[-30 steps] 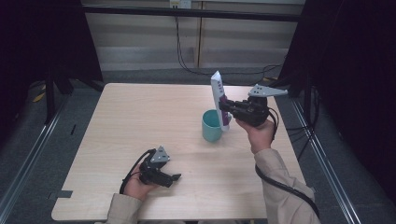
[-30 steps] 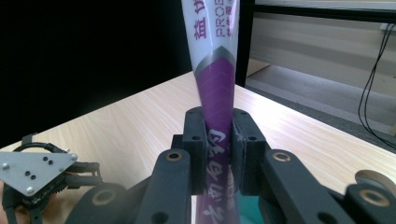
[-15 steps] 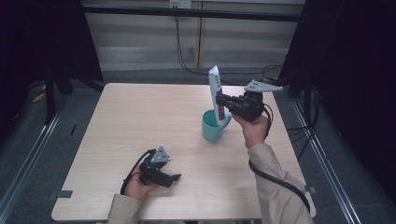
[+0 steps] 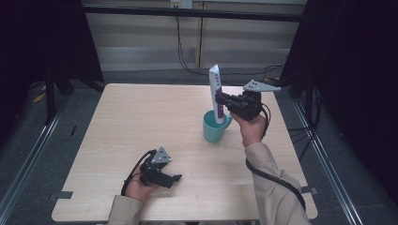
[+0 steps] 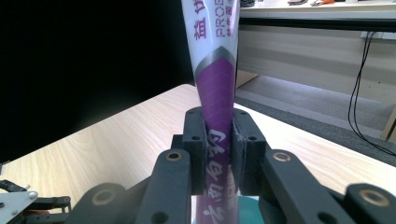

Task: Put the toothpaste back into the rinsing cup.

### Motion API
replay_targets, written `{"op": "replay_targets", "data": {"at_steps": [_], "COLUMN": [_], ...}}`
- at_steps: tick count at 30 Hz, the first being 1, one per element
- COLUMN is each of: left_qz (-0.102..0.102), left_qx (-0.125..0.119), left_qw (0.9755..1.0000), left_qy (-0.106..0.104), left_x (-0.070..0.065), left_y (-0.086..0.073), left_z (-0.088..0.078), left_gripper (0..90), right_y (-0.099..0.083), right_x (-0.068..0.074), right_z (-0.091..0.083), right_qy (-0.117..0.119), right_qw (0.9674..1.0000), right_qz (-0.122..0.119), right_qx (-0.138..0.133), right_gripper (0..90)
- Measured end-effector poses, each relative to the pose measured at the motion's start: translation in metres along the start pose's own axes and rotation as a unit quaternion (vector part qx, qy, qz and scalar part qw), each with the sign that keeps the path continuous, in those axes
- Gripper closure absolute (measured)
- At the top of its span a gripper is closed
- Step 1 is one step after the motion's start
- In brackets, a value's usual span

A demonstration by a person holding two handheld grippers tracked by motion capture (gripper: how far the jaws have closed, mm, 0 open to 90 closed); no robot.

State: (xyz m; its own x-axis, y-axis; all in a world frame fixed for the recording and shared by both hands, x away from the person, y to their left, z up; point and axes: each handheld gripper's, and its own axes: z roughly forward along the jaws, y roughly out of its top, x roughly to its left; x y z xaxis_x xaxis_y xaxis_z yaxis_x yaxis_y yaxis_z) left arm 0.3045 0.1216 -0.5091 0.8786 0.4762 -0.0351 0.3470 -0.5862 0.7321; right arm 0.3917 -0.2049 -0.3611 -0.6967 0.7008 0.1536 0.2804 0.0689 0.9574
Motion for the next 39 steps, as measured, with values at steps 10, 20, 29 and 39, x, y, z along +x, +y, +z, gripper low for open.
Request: {"op": "replay_targets", "data": {"at_steps": [10, 20, 29, 39], "left_qz": [-0.001, -0.002, 0.004, 0.004], "left_qx": [0.002, 0.002, 0.005, 0.006], "left_qw": [1.0000, 1.0000, 1.0000, 1.0000], "left_qy": [0.000, 0.002, 0.002, 0.003], "left_x": [0.000, 0.000, 0.001, 0.001], "left_y": [0.000, 0.000, 0.000, 0.000], "left_z": [0.000, -0.001, -0.001, -0.001], "left_gripper": [16.7, 16.9, 17.2, 17.3], "right_y": [-0.007, -0.014, -0.024, -0.043], "right_x": [-0.003, -0.005, -0.009, -0.010], "right_z": [0.010, 0.015, 0.018, 0.029], "right_qy": [-0.008, -0.009, -0.013, -0.019], "right_qw": [1.0000, 1.0000, 0.9999, 0.9997], "right_qz": [0.003, 0.005, 0.007, 0.011], "right_qx": [-0.006, -0.002, 0.000, 0.014], "right_gripper": [77.9, 77.9, 77.8, 77.6]}}
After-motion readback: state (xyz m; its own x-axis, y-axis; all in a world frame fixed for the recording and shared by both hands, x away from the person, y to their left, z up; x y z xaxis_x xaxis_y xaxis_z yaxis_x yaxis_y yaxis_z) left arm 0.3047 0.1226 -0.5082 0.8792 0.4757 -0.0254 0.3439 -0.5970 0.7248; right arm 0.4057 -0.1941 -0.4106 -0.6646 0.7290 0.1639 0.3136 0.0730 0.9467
